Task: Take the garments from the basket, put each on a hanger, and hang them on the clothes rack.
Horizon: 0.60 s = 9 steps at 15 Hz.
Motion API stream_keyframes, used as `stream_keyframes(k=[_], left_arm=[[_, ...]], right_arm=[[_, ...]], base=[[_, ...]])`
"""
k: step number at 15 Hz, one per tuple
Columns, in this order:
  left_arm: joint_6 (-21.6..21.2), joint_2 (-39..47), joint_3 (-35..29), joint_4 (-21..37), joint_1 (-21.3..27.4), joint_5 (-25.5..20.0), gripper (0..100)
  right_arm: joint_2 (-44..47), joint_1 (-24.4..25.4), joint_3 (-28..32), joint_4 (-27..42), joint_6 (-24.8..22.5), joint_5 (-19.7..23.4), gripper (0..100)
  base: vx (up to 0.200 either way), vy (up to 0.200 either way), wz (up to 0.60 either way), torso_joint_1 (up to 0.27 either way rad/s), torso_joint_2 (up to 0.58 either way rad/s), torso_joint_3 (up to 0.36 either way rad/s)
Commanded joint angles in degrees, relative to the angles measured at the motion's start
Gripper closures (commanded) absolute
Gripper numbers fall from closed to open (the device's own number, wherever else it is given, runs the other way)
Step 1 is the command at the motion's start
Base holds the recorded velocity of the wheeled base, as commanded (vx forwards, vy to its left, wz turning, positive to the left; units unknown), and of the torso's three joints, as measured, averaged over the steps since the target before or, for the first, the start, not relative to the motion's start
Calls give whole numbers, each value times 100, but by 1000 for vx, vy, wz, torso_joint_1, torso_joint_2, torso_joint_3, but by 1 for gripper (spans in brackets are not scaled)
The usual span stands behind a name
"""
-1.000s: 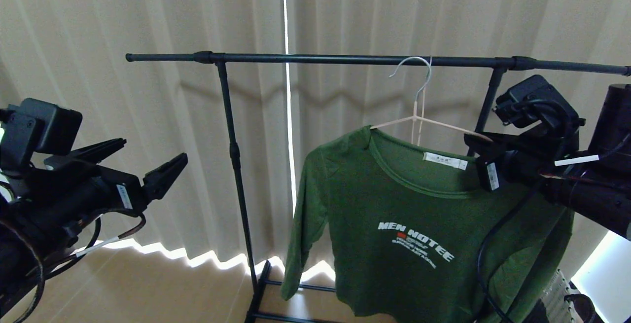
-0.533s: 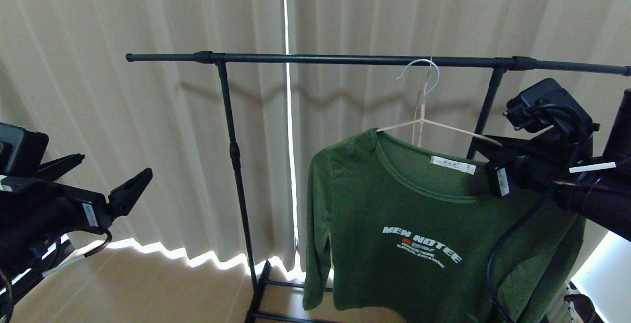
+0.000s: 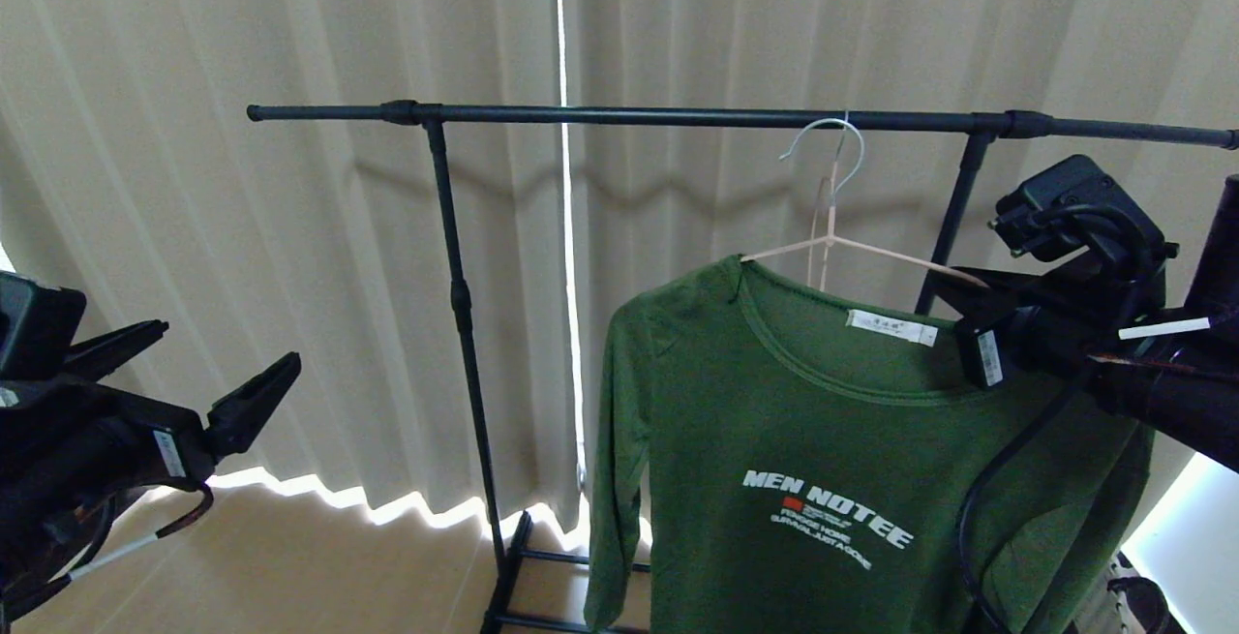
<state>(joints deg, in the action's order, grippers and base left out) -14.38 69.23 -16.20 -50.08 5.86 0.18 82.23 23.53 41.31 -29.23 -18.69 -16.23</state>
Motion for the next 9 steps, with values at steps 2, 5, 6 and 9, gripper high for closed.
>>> stream_keyframes(k=[2,5,6,9], left_arm=[[-3,-103,161,-2,275,8,0],[6,-120,188,-2,416,8,0],[6,-120,196,-2,416,8,0],[-20,-129,231,-2,424,8,0]], right_arm=[[13,3,-27,-30,6,14,100],[22,-6,-1,-39,6,14,100],[22,3,-1,-39,6,14,100],[13,3,8,-56,6,14,100]], base=[[200,0,0,0,-2,5],[200,0,0,9,2,4],[200,0,0,-7,2,-2],[200,0,0,-2,5,4]])
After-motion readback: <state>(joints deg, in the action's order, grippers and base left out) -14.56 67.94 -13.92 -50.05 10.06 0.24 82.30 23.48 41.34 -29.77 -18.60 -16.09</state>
